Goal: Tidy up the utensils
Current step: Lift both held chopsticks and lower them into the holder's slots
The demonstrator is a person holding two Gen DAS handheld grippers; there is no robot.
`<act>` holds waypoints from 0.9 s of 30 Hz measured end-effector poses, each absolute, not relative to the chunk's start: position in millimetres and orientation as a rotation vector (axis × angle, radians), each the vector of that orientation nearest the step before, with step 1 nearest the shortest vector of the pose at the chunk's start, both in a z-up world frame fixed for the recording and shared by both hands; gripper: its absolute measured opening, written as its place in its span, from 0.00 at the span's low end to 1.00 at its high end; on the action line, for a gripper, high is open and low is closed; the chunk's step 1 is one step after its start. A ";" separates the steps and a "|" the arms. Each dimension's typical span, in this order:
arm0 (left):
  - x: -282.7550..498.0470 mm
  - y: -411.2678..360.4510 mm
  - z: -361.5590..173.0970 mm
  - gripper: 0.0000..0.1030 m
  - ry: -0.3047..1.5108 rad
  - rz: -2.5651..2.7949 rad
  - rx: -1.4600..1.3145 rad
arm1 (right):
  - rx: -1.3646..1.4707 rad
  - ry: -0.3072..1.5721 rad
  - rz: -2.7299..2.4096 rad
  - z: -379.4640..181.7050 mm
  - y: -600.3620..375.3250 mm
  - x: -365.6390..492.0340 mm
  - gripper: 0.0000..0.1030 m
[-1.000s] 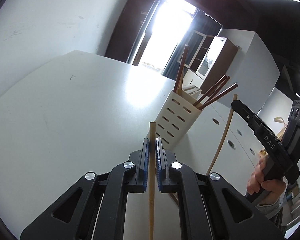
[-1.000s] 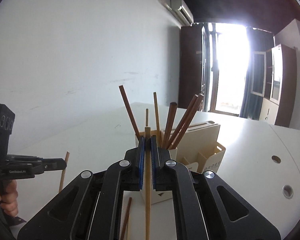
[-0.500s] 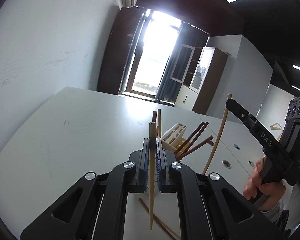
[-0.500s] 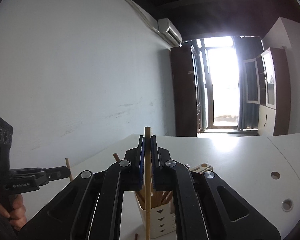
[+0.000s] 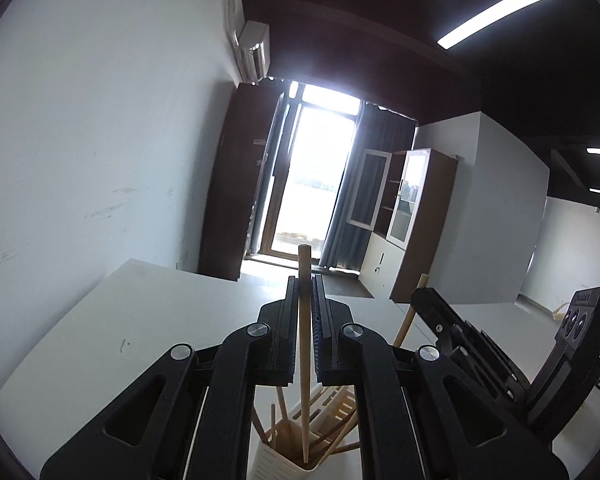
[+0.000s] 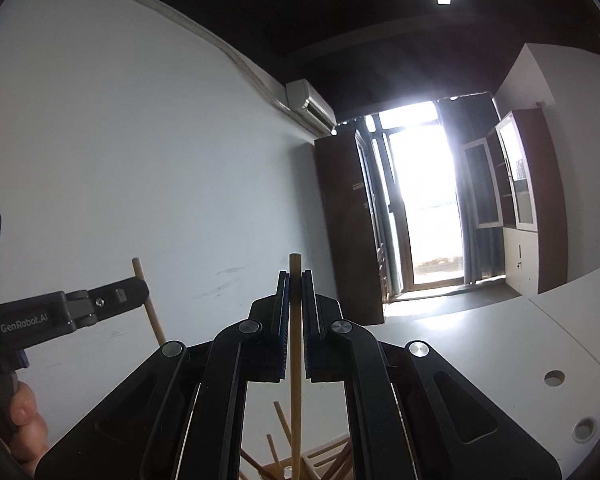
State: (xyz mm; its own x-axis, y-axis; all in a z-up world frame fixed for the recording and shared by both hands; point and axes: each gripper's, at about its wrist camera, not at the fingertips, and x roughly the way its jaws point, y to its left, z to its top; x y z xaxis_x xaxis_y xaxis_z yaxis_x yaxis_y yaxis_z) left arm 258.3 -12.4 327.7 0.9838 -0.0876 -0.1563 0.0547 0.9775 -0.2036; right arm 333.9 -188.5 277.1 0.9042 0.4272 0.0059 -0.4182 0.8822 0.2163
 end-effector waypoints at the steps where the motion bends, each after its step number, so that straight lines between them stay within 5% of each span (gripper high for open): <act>1: 259.7 -17.1 325.1 0.06 0.149 -0.060 -0.191 | 0.220 0.021 0.430 274.1 -191.6 330.0 0.06; 27: 271.1 -20.4 233.4 0.06 0.282 -0.019 -0.175 | 0.205 0.048 0.583 226.8 -194.6 311.2 0.07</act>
